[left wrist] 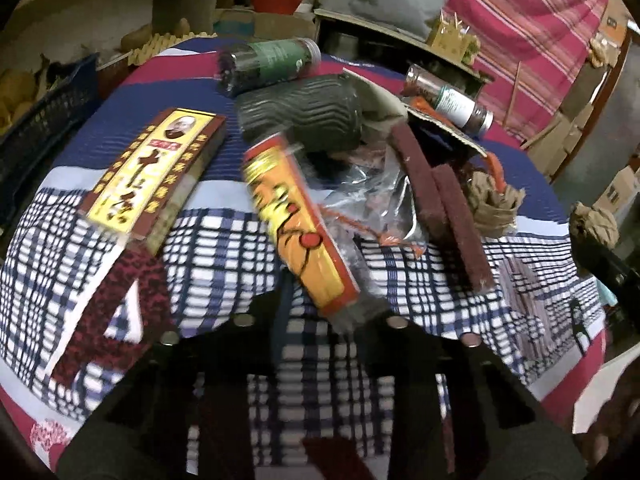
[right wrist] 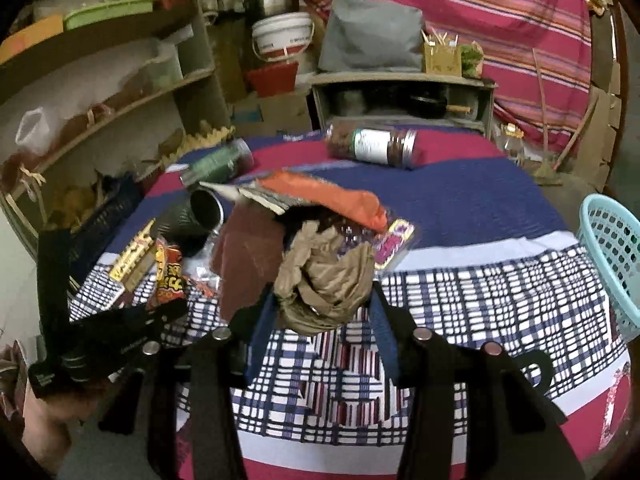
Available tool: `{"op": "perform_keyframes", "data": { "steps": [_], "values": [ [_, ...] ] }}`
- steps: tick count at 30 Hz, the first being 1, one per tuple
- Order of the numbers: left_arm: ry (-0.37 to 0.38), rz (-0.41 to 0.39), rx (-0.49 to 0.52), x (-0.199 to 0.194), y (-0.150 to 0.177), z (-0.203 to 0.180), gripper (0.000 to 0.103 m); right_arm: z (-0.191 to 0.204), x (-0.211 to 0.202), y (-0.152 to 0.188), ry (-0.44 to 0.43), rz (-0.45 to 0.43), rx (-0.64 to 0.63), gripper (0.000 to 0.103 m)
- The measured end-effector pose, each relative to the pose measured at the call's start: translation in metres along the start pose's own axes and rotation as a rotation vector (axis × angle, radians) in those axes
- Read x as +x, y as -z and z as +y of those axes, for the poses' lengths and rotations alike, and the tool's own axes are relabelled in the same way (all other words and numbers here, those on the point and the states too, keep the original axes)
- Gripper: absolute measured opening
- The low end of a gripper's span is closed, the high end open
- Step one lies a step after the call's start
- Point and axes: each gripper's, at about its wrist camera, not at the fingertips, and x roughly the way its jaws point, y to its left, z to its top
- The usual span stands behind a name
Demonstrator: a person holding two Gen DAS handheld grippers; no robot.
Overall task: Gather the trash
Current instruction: 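Grasp the orange-yellow snack packet with the left tool while the right tool grasps the brown paper bag, then carry both items to the light-blue basket and release them inside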
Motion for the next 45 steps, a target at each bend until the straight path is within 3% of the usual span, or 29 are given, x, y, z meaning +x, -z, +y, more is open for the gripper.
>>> {"op": "perform_keyframes", "data": {
  "steps": [9,18,21,27,31,35,39,45],
  "values": [
    [-0.018,-0.115,0.022,-0.064,0.032,0.0,0.016,-0.03,-0.024,-0.011,-0.014,-0.066,0.076,0.046],
    [-0.021,-0.245,0.025,-0.101,0.018,-0.007,0.014,-0.051,-0.038,-0.016,-0.02,-0.11,0.123,0.046],
    [0.008,-0.276,0.051,-0.108,0.006,-0.026,0.014,-0.063,-0.05,-0.02,0.052,-0.146,0.102,0.046],
    [0.12,-0.363,0.178,-0.105,-0.035,-0.115,0.014,-0.144,-0.094,-0.022,0.249,-0.235,0.171,0.046],
    [0.257,-0.385,0.281,-0.085,-0.054,-0.211,0.014,-0.219,-0.124,-0.014,0.414,-0.273,0.208,0.046],
    [0.402,-0.298,0.369,-0.038,-0.054,-0.305,0.014,-0.281,-0.134,-0.01,0.451,-0.297,0.322,0.046],
    [0.481,-0.176,0.466,0.016,-0.032,-0.384,0.014,-0.318,-0.128,0.0,0.465,-0.295,0.397,0.046],
    [0.514,-0.084,0.501,0.062,-0.02,-0.424,0.015,-0.351,-0.111,0.003,0.491,-0.271,0.449,0.049]
  ]
}}
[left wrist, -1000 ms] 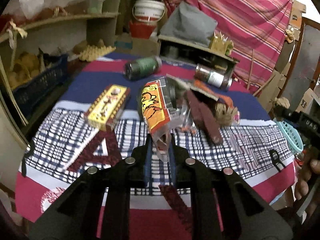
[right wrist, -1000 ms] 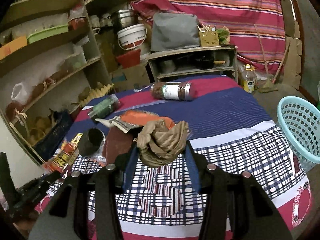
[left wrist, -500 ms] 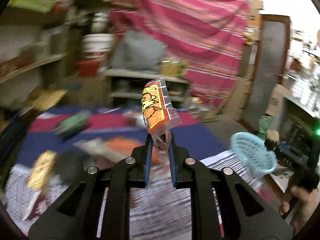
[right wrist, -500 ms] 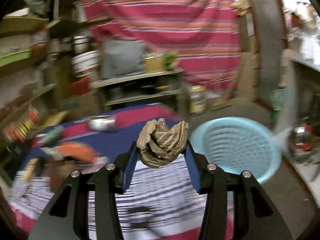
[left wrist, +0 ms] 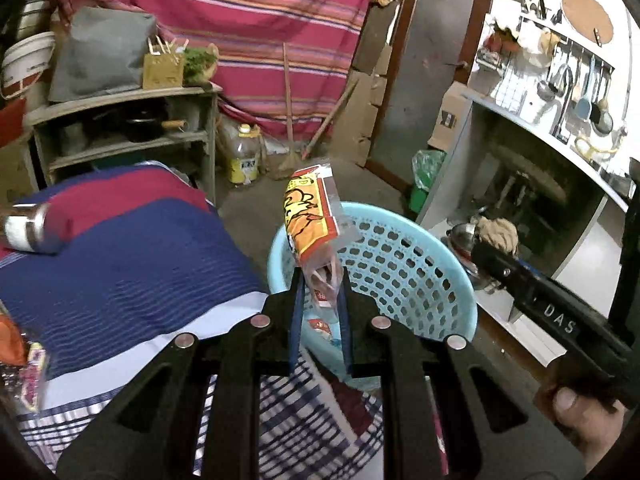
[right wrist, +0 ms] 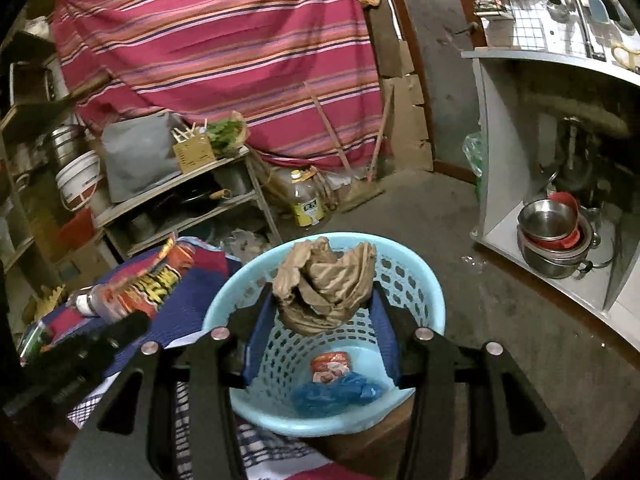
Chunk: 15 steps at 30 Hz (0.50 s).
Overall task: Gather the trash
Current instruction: 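Carry both items to the light-blue basket and release them inside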
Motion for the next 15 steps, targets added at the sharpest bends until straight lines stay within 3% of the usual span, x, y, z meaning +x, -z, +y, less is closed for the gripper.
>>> {"op": "perform_keyframes", "data": {
  "steps": [4,7,8,15],
  "values": [
    [0.003,0.043,0.01,0.025,0.004,-0.004,0.019,-0.002,0.011,0.005,-0.001,0.005,0.013,0.062],
    [-0.012,0.045,-0.013,0.031,0.003,-0.001,0.033,-0.003,0.011,0.009,0.013,0.007,0.018,0.063],
    [-0.018,0.039,-0.018,0.029,0.003,0.0,0.033,-0.003,0.009,0.009,0.013,0.002,0.024,0.063],
    [-0.076,-0.005,-0.065,-0.031,0.003,0.029,0.033,0.02,-0.016,0.0,-0.021,-0.051,-0.02,0.063]
  ]
}}
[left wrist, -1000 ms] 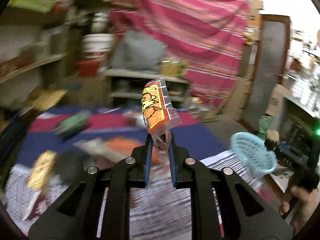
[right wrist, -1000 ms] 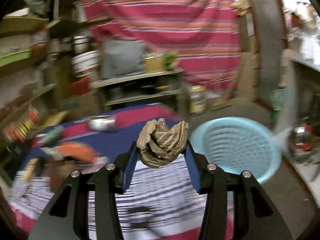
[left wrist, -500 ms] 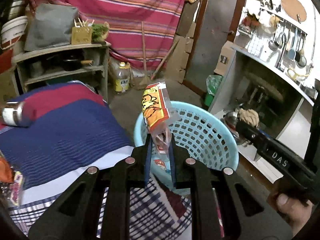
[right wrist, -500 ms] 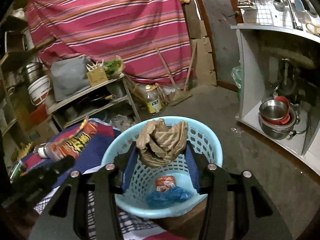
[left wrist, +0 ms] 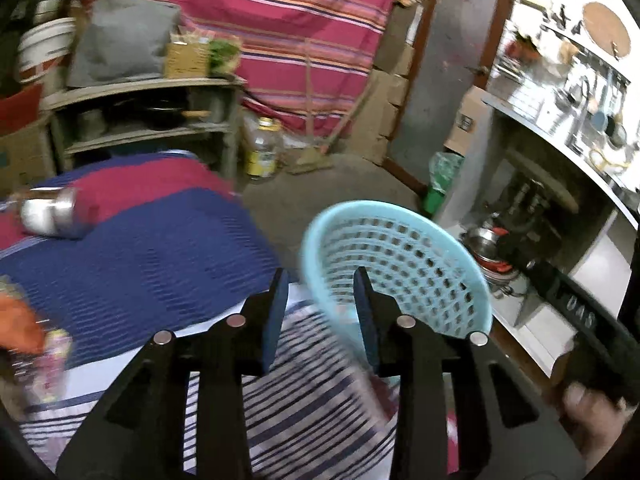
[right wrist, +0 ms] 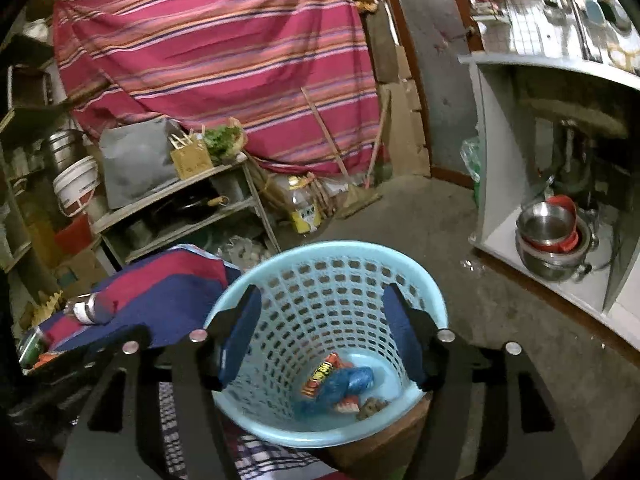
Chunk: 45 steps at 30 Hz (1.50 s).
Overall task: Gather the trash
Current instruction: 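Carry both items to the light-blue basket and release them inside, then grasp the black ribbed cup with the left tool while the right tool grasps the brown paper bag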
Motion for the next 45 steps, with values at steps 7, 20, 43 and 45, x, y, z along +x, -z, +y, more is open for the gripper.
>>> {"op": "perform_keyframes", "data": {
  "steps": [7,20,43,45],
  "values": [
    [-0.223,-0.043,-0.022,-0.124,0.017,0.11,0.041,0.112,-0.024,0.009,-0.176,0.012,-0.147,0.064],
    [-0.561,-0.035,-0.294,-0.253,0.105,0.317,0.083,0.351,-0.019,0.152,-0.481,0.325,-0.472,0.065],
    [-0.496,0.057,-0.339,-0.187,0.106,0.321,0.074,0.321,-0.018,0.123,-0.524,0.341,-0.36,0.036],
    [-0.484,0.021,-0.342,-0.196,0.105,0.314,0.074,0.316,-0.021,0.117,-0.521,0.319,-0.352,0.036]
  ]
}}
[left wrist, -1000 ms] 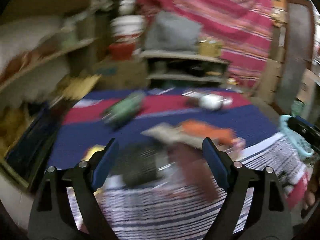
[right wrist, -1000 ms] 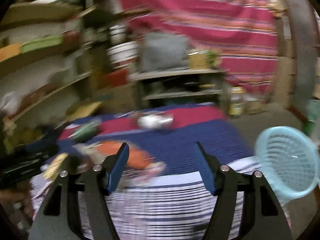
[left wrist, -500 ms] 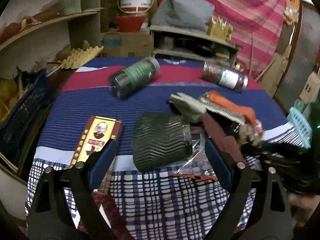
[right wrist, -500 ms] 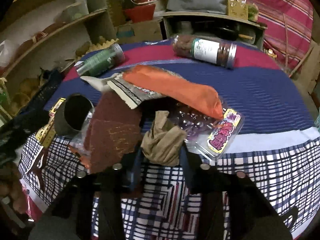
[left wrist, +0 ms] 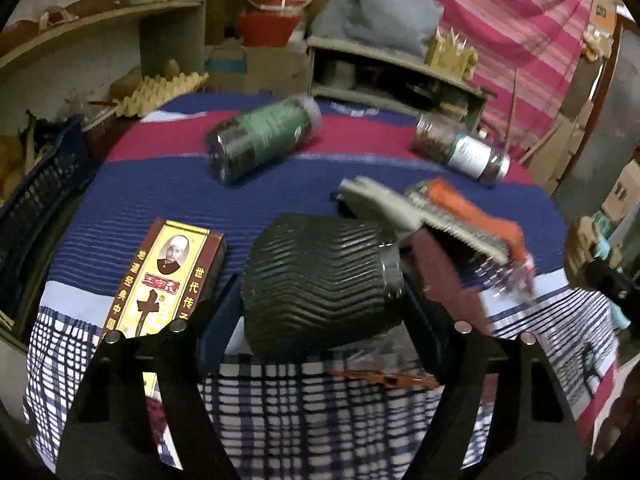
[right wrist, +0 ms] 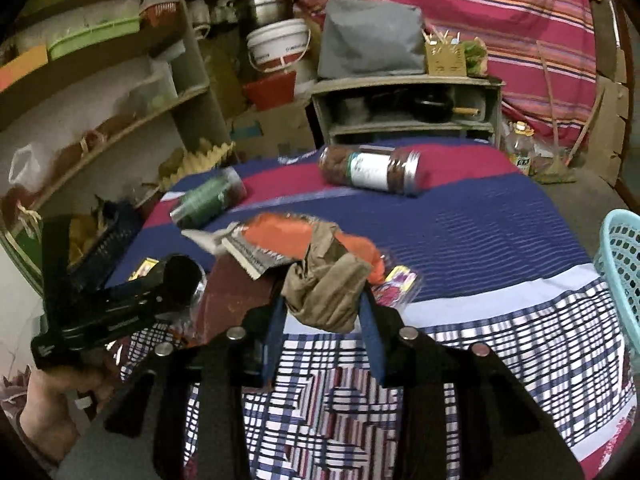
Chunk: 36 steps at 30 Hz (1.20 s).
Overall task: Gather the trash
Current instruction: 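Grasp the black ribbed cup with the left tool while the right tool grasps the brown paper bag, then carry both items over the light-blue basket and open both tools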
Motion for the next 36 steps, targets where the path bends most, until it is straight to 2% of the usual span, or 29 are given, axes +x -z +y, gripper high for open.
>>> {"op": "perform_keyframes", "data": {
  "steps": [3,9,15,19,24,27,31,36],
  "values": [
    [0.04,-0.055,0.006,-0.024,0.001,-0.01,0.074,-0.006,-0.013,-0.004,-0.004,-0.038,0.006,0.036],
    [0.058,-0.15,0.052,-0.057,-0.002,-0.041,0.074,-0.021,-0.034,-0.012,0.013,-0.111,0.038,0.036],
    [0.047,-0.143,0.086,-0.06,-0.006,-0.06,0.074,-0.036,-0.043,-0.018,0.062,-0.136,0.028,0.036],
    [0.061,-0.142,0.108,-0.06,-0.012,-0.089,0.074,-0.072,-0.075,-0.026,0.16,-0.234,0.034,0.036],
    [0.146,-0.146,0.178,-0.054,-0.015,-0.168,0.074,-0.142,-0.126,-0.019,0.414,-0.309,0.022,0.036],
    [0.223,-0.148,0.229,-0.046,-0.016,-0.23,0.074,-0.197,-0.158,-0.005,0.51,-0.331,0.114,0.036],
    [0.343,-0.134,0.309,-0.029,-0.01,-0.318,0.074,-0.268,-0.184,0.017,0.555,-0.324,0.28,0.036],
    [0.419,-0.075,0.409,0.007,0.007,-0.413,0.074,-0.313,-0.178,0.034,0.567,-0.285,0.358,0.036]
  ]
}}
